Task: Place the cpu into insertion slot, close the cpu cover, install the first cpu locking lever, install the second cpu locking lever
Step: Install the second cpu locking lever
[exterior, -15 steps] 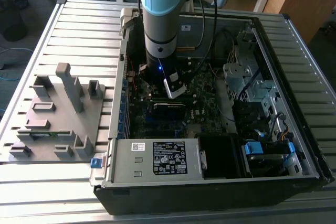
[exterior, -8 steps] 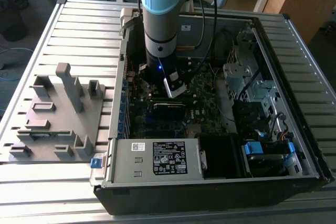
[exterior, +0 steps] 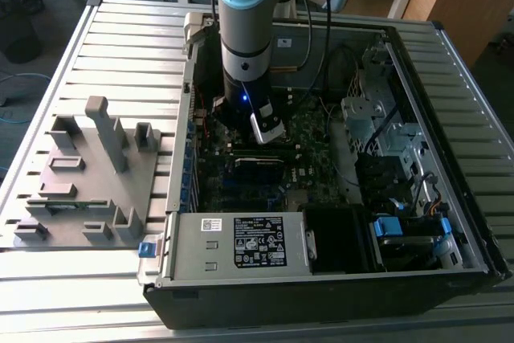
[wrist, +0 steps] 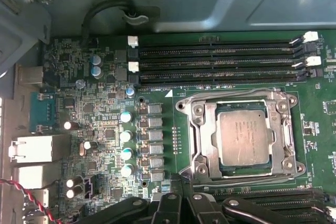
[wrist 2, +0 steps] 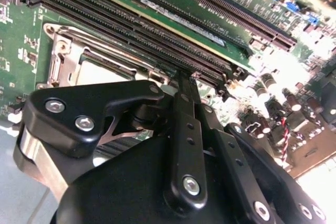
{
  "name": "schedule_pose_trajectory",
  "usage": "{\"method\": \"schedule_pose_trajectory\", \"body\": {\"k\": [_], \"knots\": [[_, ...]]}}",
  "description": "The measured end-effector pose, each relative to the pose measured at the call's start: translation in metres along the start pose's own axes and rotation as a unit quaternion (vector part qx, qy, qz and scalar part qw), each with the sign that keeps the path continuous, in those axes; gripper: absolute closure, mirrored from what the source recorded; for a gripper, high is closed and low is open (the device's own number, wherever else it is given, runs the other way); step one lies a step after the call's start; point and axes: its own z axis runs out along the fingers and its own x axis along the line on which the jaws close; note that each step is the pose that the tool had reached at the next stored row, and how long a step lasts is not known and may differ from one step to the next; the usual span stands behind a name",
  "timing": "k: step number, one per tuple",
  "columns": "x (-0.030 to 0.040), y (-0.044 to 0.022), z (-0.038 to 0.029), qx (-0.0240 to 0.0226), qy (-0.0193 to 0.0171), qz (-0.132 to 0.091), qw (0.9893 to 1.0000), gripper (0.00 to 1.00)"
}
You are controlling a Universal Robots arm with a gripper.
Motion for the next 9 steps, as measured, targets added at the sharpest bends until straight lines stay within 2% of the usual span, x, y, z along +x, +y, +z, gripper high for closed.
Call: {"method": "schedule_pose_trajectory", "body": {"k": [1,6,9], "knots": [[0.0000,0.0006,0.0001,0.0017,-0.0001,0.000,1.0000,0.90],[0.0000,0.0009,0.0000,0.0017,-0.0001,0.000,1.0000,0.90],[-0.0001,0.0012,-0.0026,0.0016,-0.0001,0.000,1.0000,0.90]]}}
